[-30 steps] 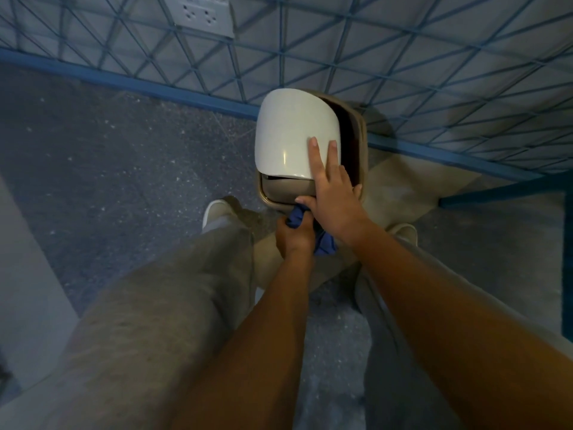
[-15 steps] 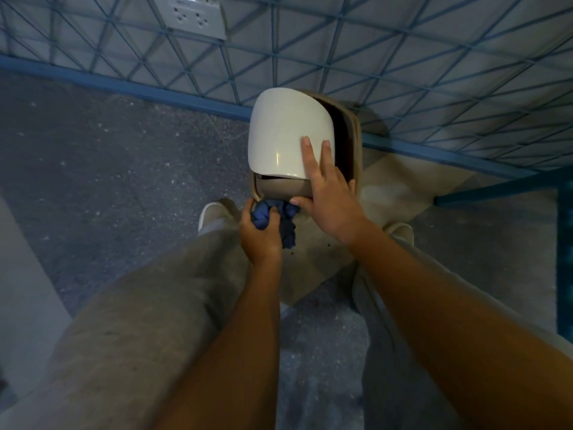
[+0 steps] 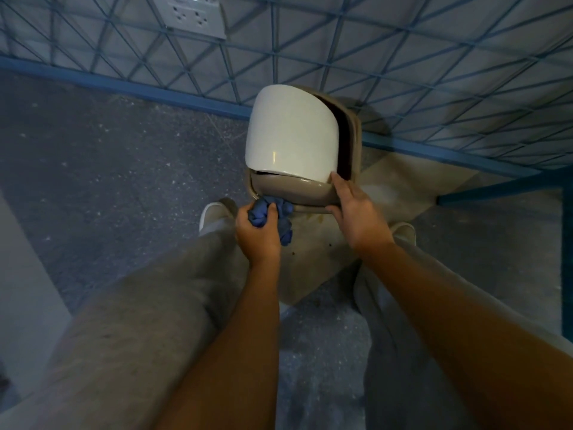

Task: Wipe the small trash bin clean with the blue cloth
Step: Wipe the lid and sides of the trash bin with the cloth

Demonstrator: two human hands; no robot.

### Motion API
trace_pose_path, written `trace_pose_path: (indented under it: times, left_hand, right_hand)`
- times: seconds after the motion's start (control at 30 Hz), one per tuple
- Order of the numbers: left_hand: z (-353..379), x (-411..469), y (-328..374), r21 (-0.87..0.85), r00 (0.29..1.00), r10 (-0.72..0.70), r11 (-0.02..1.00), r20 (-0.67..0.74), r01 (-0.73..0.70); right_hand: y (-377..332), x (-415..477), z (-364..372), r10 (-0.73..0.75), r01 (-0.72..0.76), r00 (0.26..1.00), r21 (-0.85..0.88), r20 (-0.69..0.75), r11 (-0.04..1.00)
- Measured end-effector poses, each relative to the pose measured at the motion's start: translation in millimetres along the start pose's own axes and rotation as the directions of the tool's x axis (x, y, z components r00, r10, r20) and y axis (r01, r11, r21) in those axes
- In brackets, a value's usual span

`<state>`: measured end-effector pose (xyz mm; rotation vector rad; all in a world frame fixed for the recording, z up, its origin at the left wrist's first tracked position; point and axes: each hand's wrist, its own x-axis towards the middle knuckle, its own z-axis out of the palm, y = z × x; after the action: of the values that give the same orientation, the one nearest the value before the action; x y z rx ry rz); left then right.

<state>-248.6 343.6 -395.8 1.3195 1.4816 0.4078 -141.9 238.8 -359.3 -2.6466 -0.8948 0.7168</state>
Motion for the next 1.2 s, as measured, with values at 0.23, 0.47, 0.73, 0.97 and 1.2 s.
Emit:
trace_pose_path:
  times: [0.23,0.47,0.73,0.97,1.2]
  left_hand:
    - [-0.5,5.5,3.1,0.028,0.998,-0.058,0.998,0.024,0.057]
    - [-2.9,4.6,4.3,0.008,0.999,-0.045,0.999,0.028,0.045]
    - [-5.8,4.1,7.4,0.024,0.999,-0.006,1.0,0.045,0.005]
    - [7.7,-5.7,2.9,0.097,0.99,-0.004,0.995,0.138,-0.01]
    - [30.7,-27.1,7.5,0.099,0.95,-0.217,0.975,0.225,0.2]
  right_hand:
    - [8.3,4.7,-1.8,-0.042,0.046,0.998,0.082,-0.046,0.996]
    - [18.2,24.0,2.5,0.498,-0.452,0.831,0.822,0.246,0.347]
    - [12.6,46.7,7.5,0.474,-0.487,0.806,0.853,0.356,0.187]
    - [26.4,38.5,2.2,0.514,-0.52,0.795,0.797,0.321,0.308]
    - [18.9,36.7,5.5,0.571,-0.544,0.77,0.761,0.284,0.354]
